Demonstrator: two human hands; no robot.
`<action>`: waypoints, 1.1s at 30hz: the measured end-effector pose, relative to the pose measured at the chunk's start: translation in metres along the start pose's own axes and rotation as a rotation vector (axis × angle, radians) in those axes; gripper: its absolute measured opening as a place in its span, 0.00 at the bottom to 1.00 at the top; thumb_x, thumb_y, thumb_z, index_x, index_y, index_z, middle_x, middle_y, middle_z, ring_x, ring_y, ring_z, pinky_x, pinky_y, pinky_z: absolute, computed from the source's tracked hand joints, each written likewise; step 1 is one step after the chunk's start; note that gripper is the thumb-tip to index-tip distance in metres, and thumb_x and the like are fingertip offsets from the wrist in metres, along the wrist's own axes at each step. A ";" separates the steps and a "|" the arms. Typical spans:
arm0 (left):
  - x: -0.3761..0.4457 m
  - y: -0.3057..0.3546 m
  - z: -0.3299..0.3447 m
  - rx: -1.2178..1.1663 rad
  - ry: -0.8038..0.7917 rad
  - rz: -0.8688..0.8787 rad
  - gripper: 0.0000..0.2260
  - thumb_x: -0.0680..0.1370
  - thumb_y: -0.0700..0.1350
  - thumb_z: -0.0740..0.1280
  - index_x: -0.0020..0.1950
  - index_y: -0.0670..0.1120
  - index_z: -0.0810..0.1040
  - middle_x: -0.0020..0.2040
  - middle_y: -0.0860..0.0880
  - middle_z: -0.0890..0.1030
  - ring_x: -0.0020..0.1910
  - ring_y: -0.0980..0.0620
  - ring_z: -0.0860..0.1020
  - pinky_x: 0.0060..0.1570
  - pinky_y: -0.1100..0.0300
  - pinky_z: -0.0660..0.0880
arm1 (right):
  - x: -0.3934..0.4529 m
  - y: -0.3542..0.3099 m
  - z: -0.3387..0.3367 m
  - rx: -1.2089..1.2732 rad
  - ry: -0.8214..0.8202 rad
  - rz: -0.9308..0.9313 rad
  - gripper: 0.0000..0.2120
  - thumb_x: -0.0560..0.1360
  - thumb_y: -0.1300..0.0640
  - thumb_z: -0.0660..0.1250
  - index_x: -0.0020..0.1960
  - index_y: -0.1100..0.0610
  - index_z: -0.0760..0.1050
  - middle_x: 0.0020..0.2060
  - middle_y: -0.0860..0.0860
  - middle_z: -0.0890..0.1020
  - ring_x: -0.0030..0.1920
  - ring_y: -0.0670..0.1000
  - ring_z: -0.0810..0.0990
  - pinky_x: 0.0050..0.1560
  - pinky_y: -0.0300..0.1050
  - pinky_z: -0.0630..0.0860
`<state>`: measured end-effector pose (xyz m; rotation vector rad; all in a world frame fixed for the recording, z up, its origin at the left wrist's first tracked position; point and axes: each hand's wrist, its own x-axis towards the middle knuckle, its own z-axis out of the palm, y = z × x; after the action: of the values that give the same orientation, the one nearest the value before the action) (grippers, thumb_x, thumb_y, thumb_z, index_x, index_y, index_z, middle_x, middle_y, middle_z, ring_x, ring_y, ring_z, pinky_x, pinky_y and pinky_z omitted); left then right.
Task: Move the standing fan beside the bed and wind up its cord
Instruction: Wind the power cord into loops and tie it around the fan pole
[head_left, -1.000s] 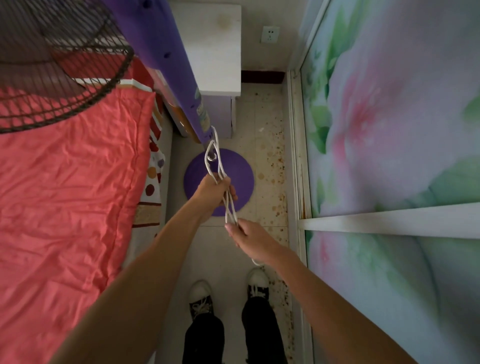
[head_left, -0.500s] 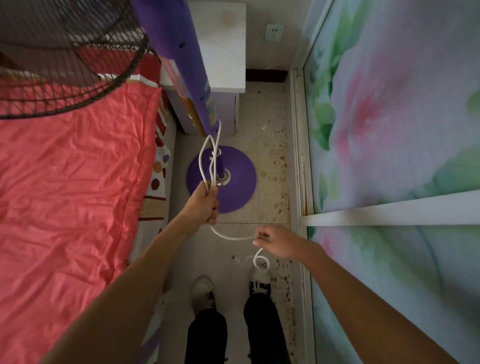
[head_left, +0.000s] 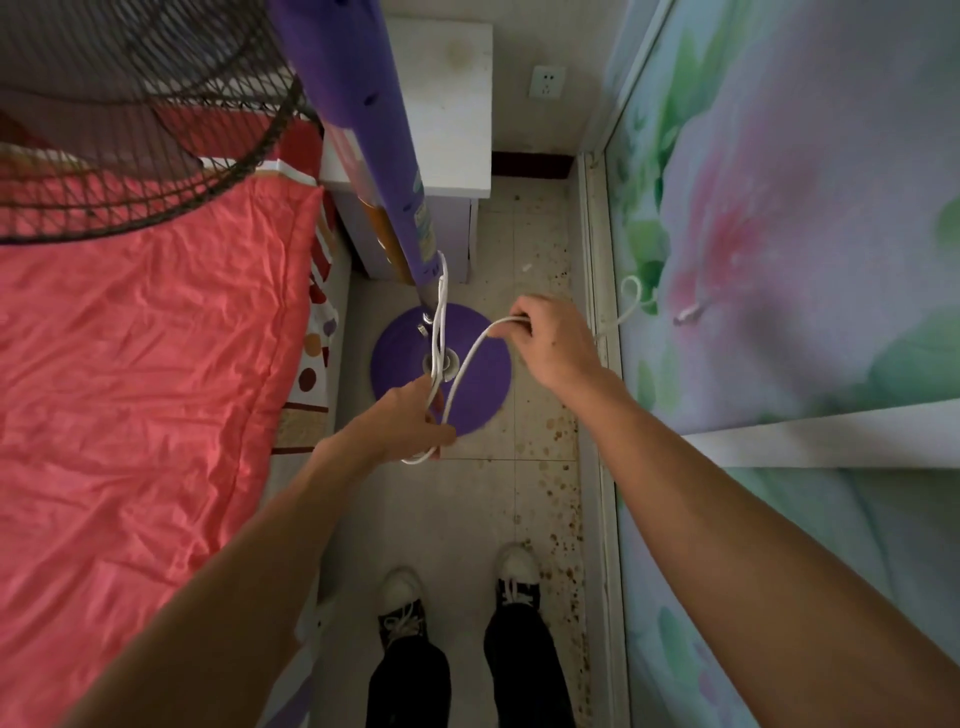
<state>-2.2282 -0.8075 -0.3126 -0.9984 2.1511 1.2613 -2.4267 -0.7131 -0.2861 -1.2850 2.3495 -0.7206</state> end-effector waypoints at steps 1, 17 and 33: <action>-0.002 0.000 -0.001 -0.023 0.028 0.017 0.10 0.75 0.46 0.72 0.49 0.49 0.71 0.41 0.49 0.81 0.37 0.54 0.82 0.35 0.63 0.76 | 0.005 -0.002 -0.001 -0.047 -0.010 -0.029 0.16 0.73 0.45 0.70 0.44 0.59 0.79 0.40 0.52 0.78 0.39 0.50 0.77 0.41 0.45 0.75; -0.005 -0.050 -0.020 -0.481 0.088 0.021 0.15 0.84 0.49 0.58 0.42 0.46 0.77 0.24 0.53 0.76 0.23 0.58 0.72 0.24 0.67 0.70 | 0.045 0.039 -0.036 -0.617 -0.308 -0.390 0.09 0.76 0.63 0.68 0.56 0.59 0.79 0.52 0.55 0.77 0.61 0.56 0.72 0.77 0.59 0.51; -0.003 -0.010 0.007 -0.500 0.047 0.021 0.10 0.83 0.44 0.62 0.45 0.41 0.74 0.30 0.48 0.75 0.28 0.52 0.76 0.34 0.59 0.76 | -0.013 0.010 0.020 0.696 -0.018 0.518 0.09 0.83 0.52 0.61 0.51 0.55 0.76 0.28 0.50 0.75 0.21 0.46 0.70 0.21 0.39 0.69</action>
<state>-2.2179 -0.8032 -0.3195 -1.2047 1.9192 1.8558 -2.4162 -0.7029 -0.3070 -0.3676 1.9875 -1.1749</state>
